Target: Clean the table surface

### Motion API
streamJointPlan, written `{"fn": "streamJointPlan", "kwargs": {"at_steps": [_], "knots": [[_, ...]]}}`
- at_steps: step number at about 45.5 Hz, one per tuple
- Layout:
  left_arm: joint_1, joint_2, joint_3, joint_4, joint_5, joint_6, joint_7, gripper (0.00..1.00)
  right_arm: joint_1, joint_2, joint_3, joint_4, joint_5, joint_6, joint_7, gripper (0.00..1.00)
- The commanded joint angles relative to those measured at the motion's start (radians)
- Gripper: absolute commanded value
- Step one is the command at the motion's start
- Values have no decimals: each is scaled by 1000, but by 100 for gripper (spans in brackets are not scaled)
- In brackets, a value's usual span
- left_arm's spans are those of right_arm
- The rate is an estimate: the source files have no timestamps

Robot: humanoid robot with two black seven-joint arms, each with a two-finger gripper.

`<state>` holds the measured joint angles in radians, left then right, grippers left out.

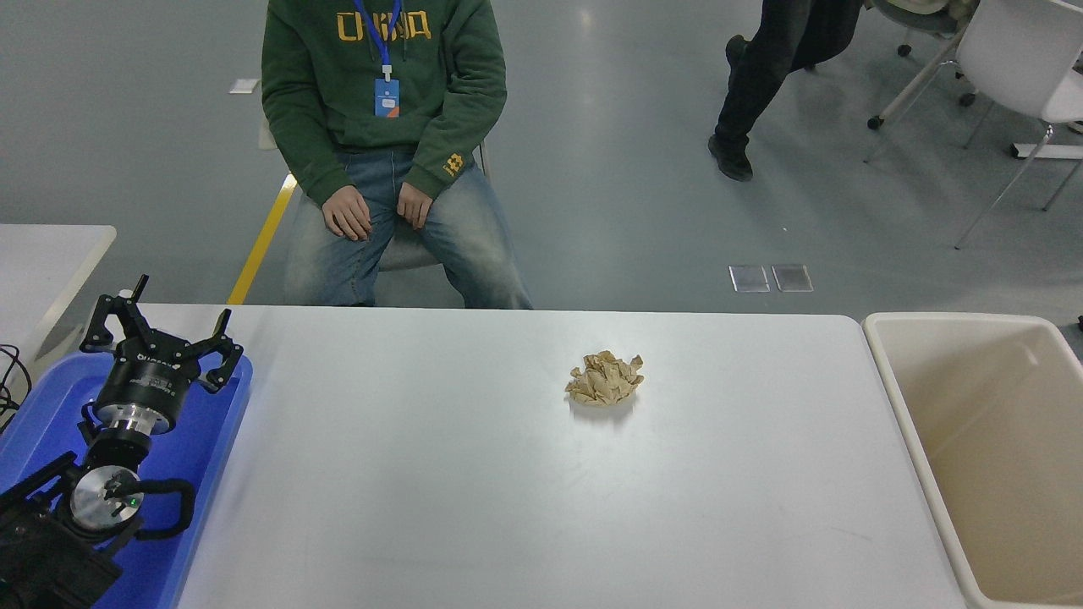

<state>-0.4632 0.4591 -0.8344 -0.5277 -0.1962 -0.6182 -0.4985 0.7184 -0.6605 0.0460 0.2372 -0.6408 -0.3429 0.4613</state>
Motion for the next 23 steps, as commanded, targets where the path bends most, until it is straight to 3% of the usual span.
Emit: {"fn": "streamJointPlan", "kwargs": {"at_steps": [1, 16, 23], "knots": [[0, 0, 0, 0, 0, 0, 0, 100, -28, -80, 392, 249, 21, 77, -1, 100], [0, 0, 0, 5, 0, 0, 0, 100, -209, -84, 788, 484, 199, 350, -30, 100], [1, 0, 0, 5, 0, 0, 0, 100, -255, 11, 896, 514, 358, 472, -46, 100]]}}
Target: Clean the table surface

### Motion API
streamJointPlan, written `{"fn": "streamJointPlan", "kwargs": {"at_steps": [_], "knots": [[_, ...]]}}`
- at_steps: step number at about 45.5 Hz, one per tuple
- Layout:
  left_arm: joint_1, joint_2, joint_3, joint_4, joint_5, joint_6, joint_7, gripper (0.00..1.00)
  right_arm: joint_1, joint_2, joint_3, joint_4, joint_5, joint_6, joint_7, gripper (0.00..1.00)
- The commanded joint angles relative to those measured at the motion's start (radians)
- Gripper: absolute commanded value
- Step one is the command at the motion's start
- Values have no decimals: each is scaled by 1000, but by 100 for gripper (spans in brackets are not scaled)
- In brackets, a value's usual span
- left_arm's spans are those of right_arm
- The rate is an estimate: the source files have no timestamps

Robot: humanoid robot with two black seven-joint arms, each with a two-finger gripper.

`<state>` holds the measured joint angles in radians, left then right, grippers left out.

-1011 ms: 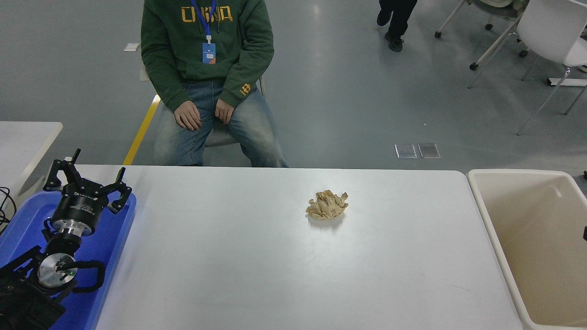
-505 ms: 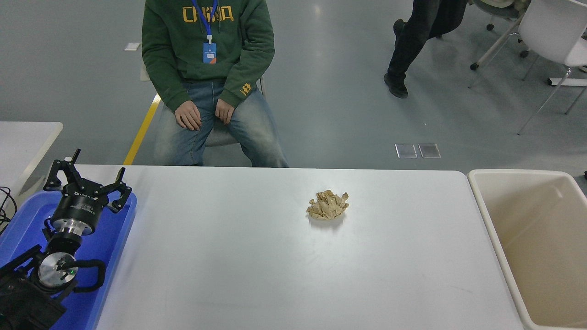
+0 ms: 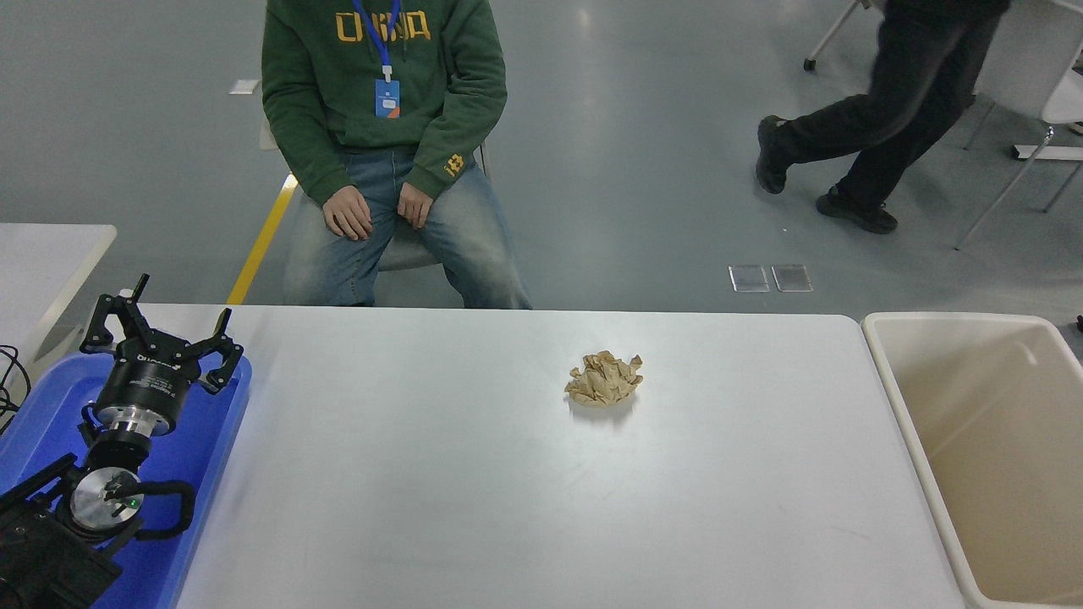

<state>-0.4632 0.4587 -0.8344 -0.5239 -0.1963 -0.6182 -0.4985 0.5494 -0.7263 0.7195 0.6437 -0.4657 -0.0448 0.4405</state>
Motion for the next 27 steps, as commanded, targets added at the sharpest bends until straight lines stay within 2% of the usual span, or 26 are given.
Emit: {"fn": "streamJointPlan", "kwargs": {"at_steps": [1, 27], "knots": [[1, 0, 0, 1, 0, 0, 0, 100, -91, 93, 233, 108, 186, 181, -23, 100], [1, 0, 0, 1, 0, -2, 0, 100, -95, 436, 265, 88, 225, 203, 41, 100]]}}
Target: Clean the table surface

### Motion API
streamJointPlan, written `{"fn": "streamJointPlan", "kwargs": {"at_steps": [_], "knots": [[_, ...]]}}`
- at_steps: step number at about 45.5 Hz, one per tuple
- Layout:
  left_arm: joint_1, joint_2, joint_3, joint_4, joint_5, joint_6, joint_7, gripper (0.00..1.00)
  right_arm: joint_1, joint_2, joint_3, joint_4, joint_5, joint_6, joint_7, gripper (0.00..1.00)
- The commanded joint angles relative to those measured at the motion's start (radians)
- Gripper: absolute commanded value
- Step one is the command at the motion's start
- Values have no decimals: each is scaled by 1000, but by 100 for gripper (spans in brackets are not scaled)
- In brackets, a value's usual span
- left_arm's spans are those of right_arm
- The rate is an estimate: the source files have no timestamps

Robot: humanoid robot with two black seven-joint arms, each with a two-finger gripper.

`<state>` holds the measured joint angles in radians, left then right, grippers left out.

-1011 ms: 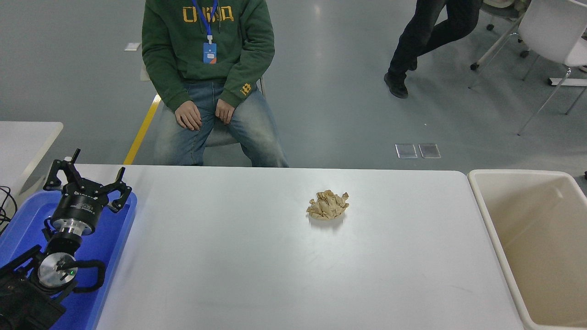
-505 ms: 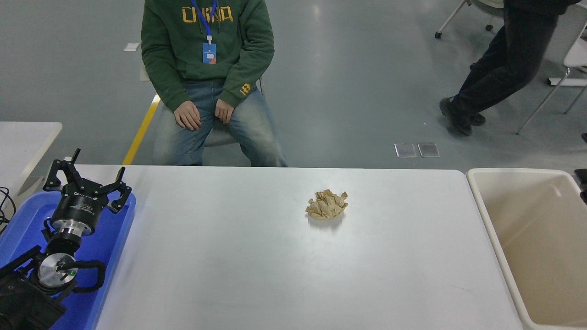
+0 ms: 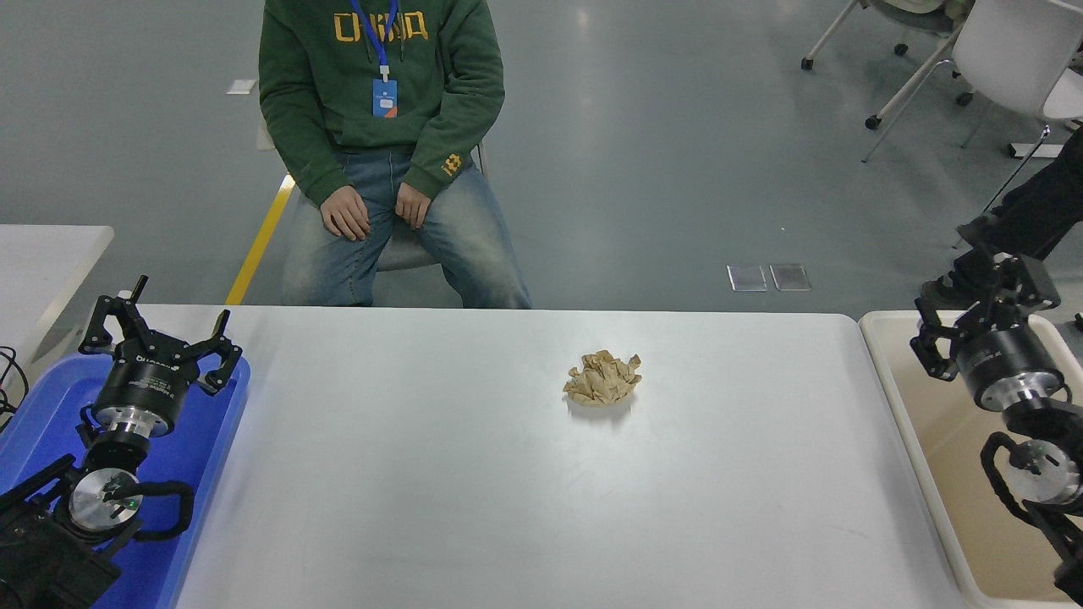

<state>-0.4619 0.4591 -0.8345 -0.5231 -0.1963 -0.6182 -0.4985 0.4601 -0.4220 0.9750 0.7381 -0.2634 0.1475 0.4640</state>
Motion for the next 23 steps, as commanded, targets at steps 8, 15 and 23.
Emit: {"fn": "streamJointPlan", "kwargs": {"at_steps": [8, 15, 23], "knots": [[0, 0, 0, 0, 2, -1, 0, 100, 6, 175, -24, -117, 16, 14, 100, 100], [0, 1, -2, 0, 2, -3, 0, 100, 28, 209, -47, -201, 16, 20, 131, 100], [0, 0, -2, 0, 2, -3, 0, 100, 40, 209, -48, -187, 23, 20, 134, 100]]}}
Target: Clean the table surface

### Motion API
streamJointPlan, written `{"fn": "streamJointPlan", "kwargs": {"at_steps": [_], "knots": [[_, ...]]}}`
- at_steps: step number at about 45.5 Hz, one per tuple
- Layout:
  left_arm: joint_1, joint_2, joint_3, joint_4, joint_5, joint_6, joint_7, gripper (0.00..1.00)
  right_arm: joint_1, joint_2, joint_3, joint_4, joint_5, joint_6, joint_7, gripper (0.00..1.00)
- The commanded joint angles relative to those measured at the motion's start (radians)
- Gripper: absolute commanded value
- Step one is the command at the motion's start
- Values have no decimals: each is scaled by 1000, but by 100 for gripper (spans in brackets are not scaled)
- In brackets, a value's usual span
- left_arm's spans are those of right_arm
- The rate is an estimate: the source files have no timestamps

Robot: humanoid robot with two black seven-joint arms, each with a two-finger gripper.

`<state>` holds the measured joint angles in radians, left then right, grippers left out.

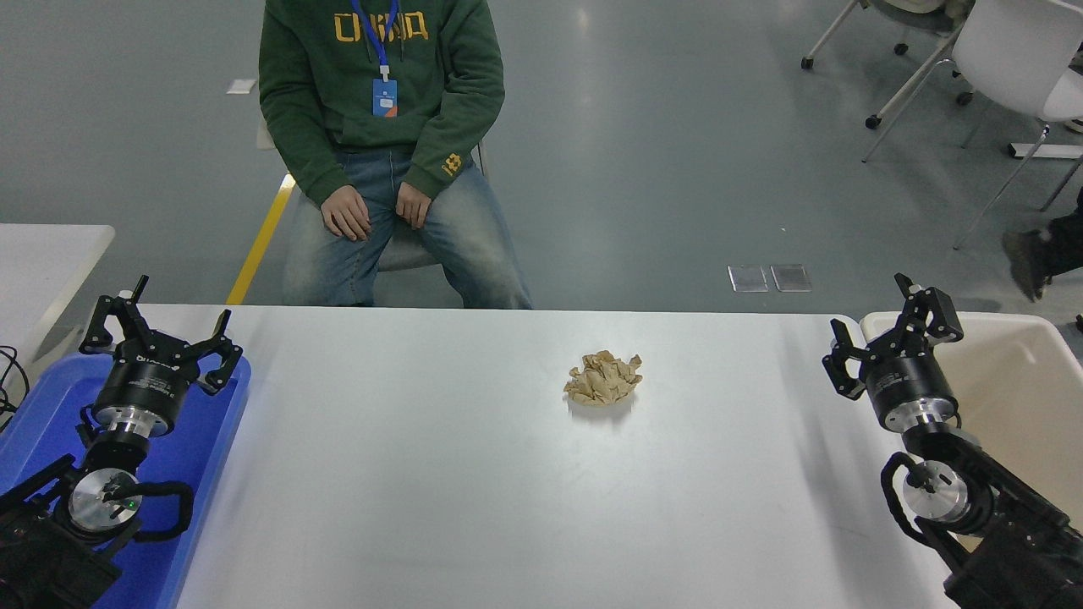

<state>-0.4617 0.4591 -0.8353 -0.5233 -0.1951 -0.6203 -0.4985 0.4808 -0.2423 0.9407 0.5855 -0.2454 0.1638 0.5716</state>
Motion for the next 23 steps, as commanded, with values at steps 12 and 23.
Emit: {"fn": "streamJointPlan", "kwargs": {"at_steps": [12, 23], "knots": [[0, 0, -1, 0, 0, -1, 0, 100, 28, 26, -17, -10, 8, 5, -12, 100], [0, 1, 1, 0, 0, 1, 0, 100, 13, 0, -16, 56, 14, -1, -33, 100]]}}
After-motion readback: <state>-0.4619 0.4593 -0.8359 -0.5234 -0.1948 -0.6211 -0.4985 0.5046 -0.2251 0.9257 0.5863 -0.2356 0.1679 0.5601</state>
